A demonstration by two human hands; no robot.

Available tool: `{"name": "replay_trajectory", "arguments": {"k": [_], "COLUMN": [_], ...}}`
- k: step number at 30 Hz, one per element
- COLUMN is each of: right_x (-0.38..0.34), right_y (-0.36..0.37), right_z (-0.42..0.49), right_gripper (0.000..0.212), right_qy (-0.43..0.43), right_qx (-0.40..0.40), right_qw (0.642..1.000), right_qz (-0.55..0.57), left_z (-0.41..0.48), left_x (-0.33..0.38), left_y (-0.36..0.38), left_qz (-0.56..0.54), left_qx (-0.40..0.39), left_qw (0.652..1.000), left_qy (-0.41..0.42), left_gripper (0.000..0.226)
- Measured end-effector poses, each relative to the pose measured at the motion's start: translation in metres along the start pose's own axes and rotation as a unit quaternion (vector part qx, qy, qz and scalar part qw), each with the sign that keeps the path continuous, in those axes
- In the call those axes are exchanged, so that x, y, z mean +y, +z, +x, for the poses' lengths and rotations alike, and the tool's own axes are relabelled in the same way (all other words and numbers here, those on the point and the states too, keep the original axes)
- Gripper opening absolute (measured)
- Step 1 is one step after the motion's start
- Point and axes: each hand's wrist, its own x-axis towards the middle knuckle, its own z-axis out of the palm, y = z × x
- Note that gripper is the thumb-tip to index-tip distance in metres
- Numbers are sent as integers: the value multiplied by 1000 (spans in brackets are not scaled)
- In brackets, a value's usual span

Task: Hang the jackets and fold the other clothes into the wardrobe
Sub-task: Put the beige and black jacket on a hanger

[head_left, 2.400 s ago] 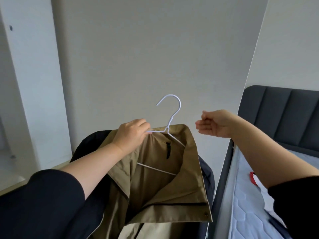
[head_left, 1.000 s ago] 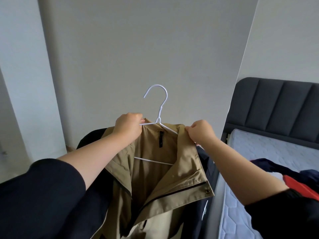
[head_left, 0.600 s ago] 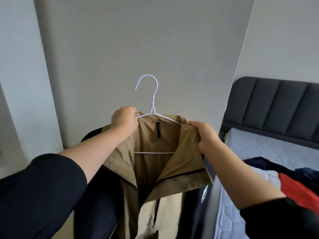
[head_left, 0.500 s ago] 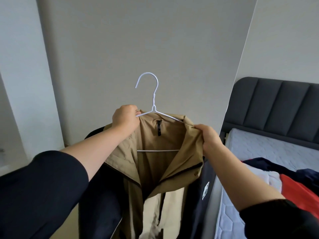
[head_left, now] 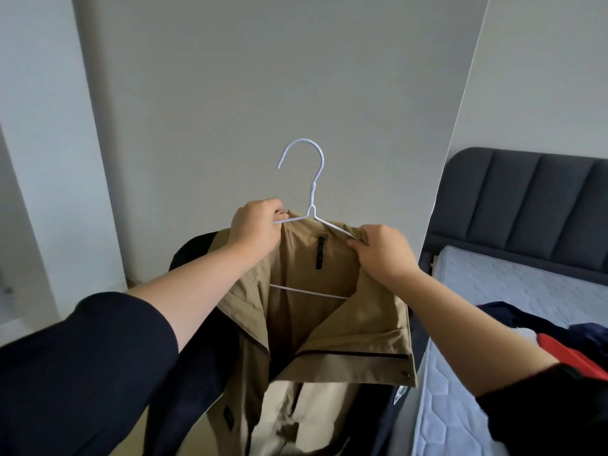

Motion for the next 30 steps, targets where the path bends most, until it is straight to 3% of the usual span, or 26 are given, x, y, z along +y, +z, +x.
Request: {"name": "replay_trajectory", "arguments": {"k": [3, 5, 10, 12, 16, 19, 20, 21, 23, 25, 28, 30], "right_x": [3, 5, 11, 12, 18, 26, 27, 29, 25, 12, -7, -20], "right_y": [-2, -7, -7, -8, -28, -39, -41, -42, -46, -53, -57, -56], "right_z": [-1, 0, -10, -11, -7, 0, 1, 1, 4, 6, 13, 16], "right_gripper": [35, 37, 32, 32, 38, 16, 21, 24, 16, 13, 12, 11], "right_qy": [41, 55, 67, 65, 147, 267, 300, 300, 193, 59, -25, -55], "right_qx": [44, 30, 61, 40, -95, -166, -206, -247, -277, -214, -199, -265], "right_qw": [994, 986, 980, 980, 948, 874, 861, 873, 937, 974, 969, 962], "right_qz": [93, 154, 175, 182, 267, 371, 356, 294, 87, 50, 144, 46], "left_z": [4, 3, -2, -8, -29, -31, -30, -28, -28, -28, -29, -29], "left_x": [-4, -9, -27, -28, -21, -14, -12, -9, -6, -1, 6, 10], "left_y": [-5, -8, -14, -14, -9, -10, -11, -12, -11, -9, -8, -9], "left_qz": [6, 31, -7, 11, 23, 35, 43, 45, 40, 37, 24, 20], "left_qx": [-23, -53, -164, -179, -39, 52, 68, 77, 90, 92, 84, 79], "left_qw": [997, 992, 984, 982, 986, 965, 959, 955, 948, 944, 941, 938], "left_qy": [70, 110, 63, 65, 158, 254, 272, 284, 303, 314, 326, 336], "left_gripper": [11, 18, 44, 47, 41, 35, 35, 35, 35, 36, 41, 45]}}
